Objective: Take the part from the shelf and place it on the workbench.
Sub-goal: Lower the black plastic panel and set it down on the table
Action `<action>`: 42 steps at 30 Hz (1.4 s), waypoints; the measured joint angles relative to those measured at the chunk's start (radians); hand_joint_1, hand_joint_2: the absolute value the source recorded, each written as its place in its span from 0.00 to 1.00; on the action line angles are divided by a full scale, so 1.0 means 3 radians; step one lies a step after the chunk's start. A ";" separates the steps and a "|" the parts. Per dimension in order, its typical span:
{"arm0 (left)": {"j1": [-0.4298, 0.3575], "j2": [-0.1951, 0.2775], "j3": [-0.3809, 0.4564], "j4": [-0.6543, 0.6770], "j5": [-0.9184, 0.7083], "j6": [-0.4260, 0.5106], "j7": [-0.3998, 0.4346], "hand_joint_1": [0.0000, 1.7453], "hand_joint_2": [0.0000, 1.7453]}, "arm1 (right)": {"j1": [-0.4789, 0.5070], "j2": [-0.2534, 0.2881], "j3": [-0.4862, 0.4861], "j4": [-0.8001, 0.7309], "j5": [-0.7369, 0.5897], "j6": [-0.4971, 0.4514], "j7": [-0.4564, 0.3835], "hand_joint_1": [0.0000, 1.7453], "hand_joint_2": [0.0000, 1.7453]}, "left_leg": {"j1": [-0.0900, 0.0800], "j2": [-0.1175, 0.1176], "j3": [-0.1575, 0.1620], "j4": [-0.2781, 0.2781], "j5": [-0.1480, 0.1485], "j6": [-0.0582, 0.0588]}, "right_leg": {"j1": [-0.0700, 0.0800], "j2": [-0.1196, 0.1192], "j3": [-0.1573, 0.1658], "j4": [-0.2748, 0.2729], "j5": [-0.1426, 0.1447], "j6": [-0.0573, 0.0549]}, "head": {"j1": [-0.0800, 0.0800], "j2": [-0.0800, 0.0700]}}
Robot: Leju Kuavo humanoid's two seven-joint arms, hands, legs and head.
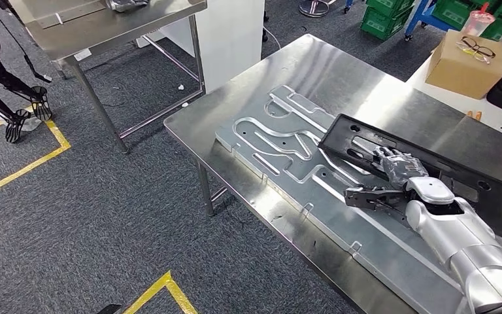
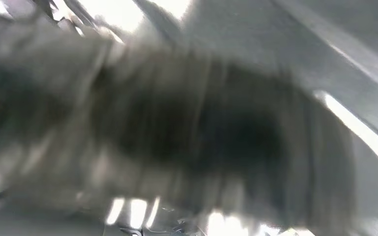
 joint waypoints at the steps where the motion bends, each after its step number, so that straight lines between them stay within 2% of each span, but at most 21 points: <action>1: 0.0000 0.0000 0.0003 0.0000 -0.0003 0.0000 0.0003 0.00 0.00 | 0.0003 -0.0004 -0.0017 0.0003 0.0001 -0.0003 0.0000 0.00 0.00 | 0.0001 0.0000 0.0000 0.0000 0.0000 0.0000 | 0.0000 0.0000 0.0000 0.0000 0.0000 0.0000 | 0.0000 0.0000; 7: -0.0002 0.0004 0.0041 -0.0001 -0.0017 0.0000 0.0012 0.00 0.00 | 0.0011 -0.0012 -0.0115 0.0000 0.0006 -0.0076 -0.0030 0.00 0.00 | 0.0001 0.0001 0.0000 0.0000 0.0000 0.0000 | -0.0001 0.0001 0.0001 0.0001 0.0000 -0.0001 | 0.0000 0.0000; 21: -0.0004 0.0008 0.0098 0.0000 -0.0057 0.0000 0.0015 0.00 0.00 | -0.0038 0.0004 -0.0280 -0.0339 -0.0008 -0.0140 -0.0375 0.00 0.00 | 0.0001 0.0000 0.0000 0.0000 0.0000 0.0000 | -0.0001 0.0001 0.0001 0.0003 0.0000 -0.0001 | 0.0000 0.0000; 26: -0.0003 0.0008 0.0137 0.0000 -0.0063 0.0007 0.0022 0.00 0.00 | -0.0037 0.0057 -0.0287 -0.0558 -0.0018 -0.0143 -0.0428 0.00 0.00 | -0.0024 -0.0003 -0.0010 0.0019 -0.0013 0.0020 | -0.0013 -0.0001 0.0004 -0.0008 0.0004 0.0029 | -0.0002 0.0000; 29: -0.0002 0.0007 0.0151 0.0000 -0.0068 0.0012 0.0024 0.00 0.00 | -0.0031 0.0077 -0.0288 -0.0766 -0.0030 -0.0148 -0.0431 0.00 0.00 | -0.0023 0.0003 -0.0002 0.0000 0.0009 0.0058 | -0.0024 0.0005 0.0009 -0.0006 -0.0001 0.0059 | 0.0000 0.0000; 30: -0.0002 0.0006 0.0154 0.0000 -0.0070 0.0014 0.0025 0.00 0.00 | -0.0028 0.0076 -0.0290 -0.0830 -0.0032 -0.0149 -0.0430 0.00 0.00 | -0.0017 0.0009 0.0004 -0.0019 0.0027 0.0078 | -0.0026 0.0013 -0.0004 0.0034 -0.0045 0.0061 | 0.0003 0.0000; 31: -0.0003 0.0004 0.0157 0.0000 -0.0071 0.0016 0.0026 0.00 0.00 | -0.0023 0.0075 -0.0294 -0.0889 -0.0035 -0.0151 -0.0430 0.00 0.00 | -0.0012 0.0014 0.0007 -0.0038 0.0041 0.0095 | -0.0027 0.0023 -0.0042 0.0133 -0.0132 0.0056 | 0.0004 0.0000; 34: -0.0007 -0.0001 0.0165 0.0000 -0.0076 0.0018 0.0027 0.00 0.00 | 0.0028 0.0069 -0.0316 -0.1029 -0.0052 -0.0153 -0.0430 0.00 0.00 | -0.0023 0.0016 -0.0009 -0.0050 0.0063 0.0124 | -0.0014 0.0049 -0.0278 0.0736 -0.0477 0.0037 | 0.0007 0.0000; 35: -0.0006 -0.0003 0.0169 0.0000 -0.0080 0.0019 0.0027 0.00 0.00 | 0.0057 0.0063 -0.0326 -0.1073 -0.0063 -0.0154 -0.0429 0.00 0.00 | -0.0028 0.0011 -0.0017 -0.0048 0.0068 0.0126 | -0.0010 0.0055 -0.0327 0.0878 -0.0517 0.0033 | 0.0007 0.0000; 36: -0.0003 -0.0005 0.0176 0.0000 -0.0084 0.0019 0.0027 0.00 0.00 | 0.0084 0.0055 -0.0335 -0.1121 -0.0075 -0.0154 -0.0429 0.00 0.00 | -0.0033 0.0006 -0.0025 -0.0044 0.0074 0.0125 | -0.0007 0.0059 -0.0326 0.0908 -0.0493 0.0025 | 0.0007 0.0000; 37: 0.0000 -0.0007 0.0184 0.0000 -0.0088 0.0020 0.0026 0.00 0.00 | 0.0103 0.0046 -0.0344 -0.1175 -0.0085 -0.0154 -0.0428 0.00 0.00 | -0.0035 0.0000 -0.0035 -0.0037 0.0080 0.0119 | -0.0004 0.0062 -0.0260 0.0801 -0.0411 0.0013 | 0.0008 0.0000; 38: 0.0003 -0.0010 0.0192 0.0000 -0.0091 0.0020 0.0024 0.00 0.00 | 0.0114 0.0037 -0.0354 -0.1232 -0.0094 -0.0154 -0.0427 0.00 0.00 | -0.0036 -0.0005 -0.0044 -0.0030 0.0087 0.0109 | 0.0001 0.0064 -0.0146 0.0596 -0.0305 -0.0005 | 0.0008 0.0000; 40: 0.0003 -0.0022 0.0206 0.0001 -0.0093 0.0021 0.0022 0.00 0.00 | 0.0113 0.0023 -0.0375 -0.1332 -0.0103 -0.0154 -0.0427 0.00 0.00 | -0.0037 -0.0009 -0.0063 -0.0022 0.0110 0.0076 | 0.0025 0.0074 0.0067 0.0191 -0.0167 -0.0043 | 0.0004 0.0000; 42: 0.0003 -0.0032 0.0216 0.0001 -0.0094 0.0024 0.0022 0.00 0.00 | 0.0111 0.0012 -0.0399 -0.1399 -0.0107 -0.0154 -0.0427 0.00 0.00 | -0.0030 -0.0012 -0.0074 -0.0029 0.0145 0.0026 | 0.0055 0.0081 0.0122 0.0048 -0.0130 -0.0068 | 0.0005 0.0000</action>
